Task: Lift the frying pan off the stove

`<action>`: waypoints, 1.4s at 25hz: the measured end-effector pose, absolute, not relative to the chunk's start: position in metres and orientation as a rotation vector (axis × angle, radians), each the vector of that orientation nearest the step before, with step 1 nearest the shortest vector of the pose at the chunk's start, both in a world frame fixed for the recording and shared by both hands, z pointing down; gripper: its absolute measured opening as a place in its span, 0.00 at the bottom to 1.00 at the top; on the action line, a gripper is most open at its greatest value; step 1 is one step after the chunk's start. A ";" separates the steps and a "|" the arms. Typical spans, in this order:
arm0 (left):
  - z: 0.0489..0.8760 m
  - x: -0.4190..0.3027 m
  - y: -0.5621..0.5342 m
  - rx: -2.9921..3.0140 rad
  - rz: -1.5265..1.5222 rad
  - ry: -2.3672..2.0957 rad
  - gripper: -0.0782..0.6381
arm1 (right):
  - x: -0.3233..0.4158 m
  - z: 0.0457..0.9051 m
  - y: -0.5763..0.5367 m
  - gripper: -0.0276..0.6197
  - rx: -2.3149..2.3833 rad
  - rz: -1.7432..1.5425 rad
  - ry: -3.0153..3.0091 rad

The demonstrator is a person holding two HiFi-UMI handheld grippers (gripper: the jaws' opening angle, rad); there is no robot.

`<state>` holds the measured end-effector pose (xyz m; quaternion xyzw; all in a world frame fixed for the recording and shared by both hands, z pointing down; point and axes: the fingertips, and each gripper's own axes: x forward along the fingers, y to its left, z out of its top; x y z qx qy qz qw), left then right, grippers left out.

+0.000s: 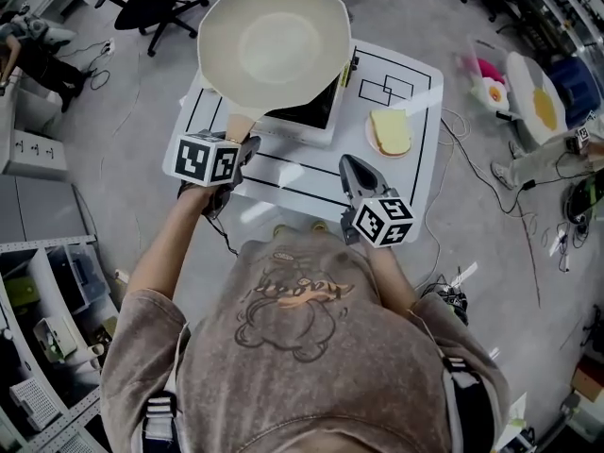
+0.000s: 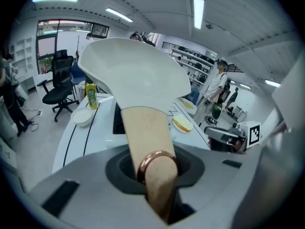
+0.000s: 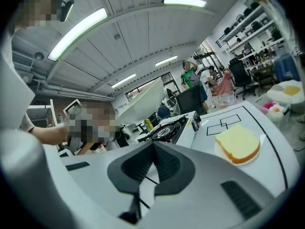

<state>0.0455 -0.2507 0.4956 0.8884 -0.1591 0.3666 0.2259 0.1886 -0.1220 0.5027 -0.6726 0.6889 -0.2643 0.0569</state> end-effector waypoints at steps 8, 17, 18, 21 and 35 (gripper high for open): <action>0.477 0.017 -0.246 2.478 0.861 -0.609 0.25 | 0.170 0.501 -0.130 0.03 -1.976 -0.805 2.186; 0.485 -0.032 -0.238 2.432 0.733 -0.806 0.25 | 0.138 0.499 -0.148 0.03 -1.878 -0.797 2.330; 0.486 -0.037 -0.237 2.422 0.717 -0.824 0.25 | 0.134 0.499 -0.150 0.03 -1.867 -0.797 2.344; 0.491 -0.054 -0.232 2.392 0.660 -0.878 0.25 | 0.122 0.498 -0.157 0.03 -1.830 -0.788 2.391; 0.530 -0.117 -0.210 2.207 0.507 -1.110 0.25 | 0.089 0.507 -0.172 0.03 -1.737 -0.769 2.531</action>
